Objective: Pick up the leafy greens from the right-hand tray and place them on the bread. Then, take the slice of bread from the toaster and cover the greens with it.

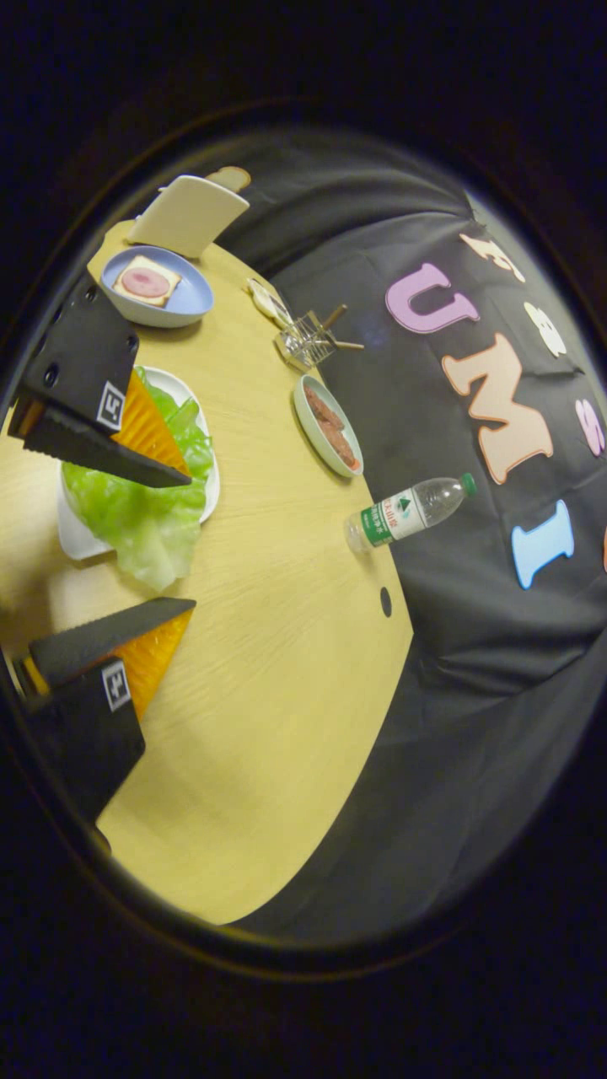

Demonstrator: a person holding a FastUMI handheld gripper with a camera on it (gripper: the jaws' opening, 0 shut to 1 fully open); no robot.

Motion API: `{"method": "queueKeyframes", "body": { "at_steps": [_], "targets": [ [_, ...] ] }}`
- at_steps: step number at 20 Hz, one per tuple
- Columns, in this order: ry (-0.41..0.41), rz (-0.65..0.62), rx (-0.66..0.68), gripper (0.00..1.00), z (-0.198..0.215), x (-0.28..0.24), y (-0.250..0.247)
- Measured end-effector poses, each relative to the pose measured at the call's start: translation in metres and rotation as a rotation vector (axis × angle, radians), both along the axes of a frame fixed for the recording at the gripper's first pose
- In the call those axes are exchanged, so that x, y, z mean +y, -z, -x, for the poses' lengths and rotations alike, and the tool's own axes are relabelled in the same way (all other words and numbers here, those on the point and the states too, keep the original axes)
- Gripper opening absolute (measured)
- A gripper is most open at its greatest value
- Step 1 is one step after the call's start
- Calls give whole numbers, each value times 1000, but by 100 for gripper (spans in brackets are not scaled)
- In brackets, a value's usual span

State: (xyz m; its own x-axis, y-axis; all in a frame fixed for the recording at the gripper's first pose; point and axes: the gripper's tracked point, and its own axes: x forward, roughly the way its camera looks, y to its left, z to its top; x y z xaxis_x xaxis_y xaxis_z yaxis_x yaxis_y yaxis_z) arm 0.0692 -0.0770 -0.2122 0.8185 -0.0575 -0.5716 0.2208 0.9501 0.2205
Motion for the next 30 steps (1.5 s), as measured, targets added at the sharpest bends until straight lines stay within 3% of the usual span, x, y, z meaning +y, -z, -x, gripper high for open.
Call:
{"method": "queueKeyframes", "body": {
  "at_steps": [9,20,30],
  "targets": [
    [-16,19,-1,11,-2,0,0],
    [7,41,-90,3,2,-4,-30],
    [35,163,-43,3,7,-17,-23]
  ]
}}
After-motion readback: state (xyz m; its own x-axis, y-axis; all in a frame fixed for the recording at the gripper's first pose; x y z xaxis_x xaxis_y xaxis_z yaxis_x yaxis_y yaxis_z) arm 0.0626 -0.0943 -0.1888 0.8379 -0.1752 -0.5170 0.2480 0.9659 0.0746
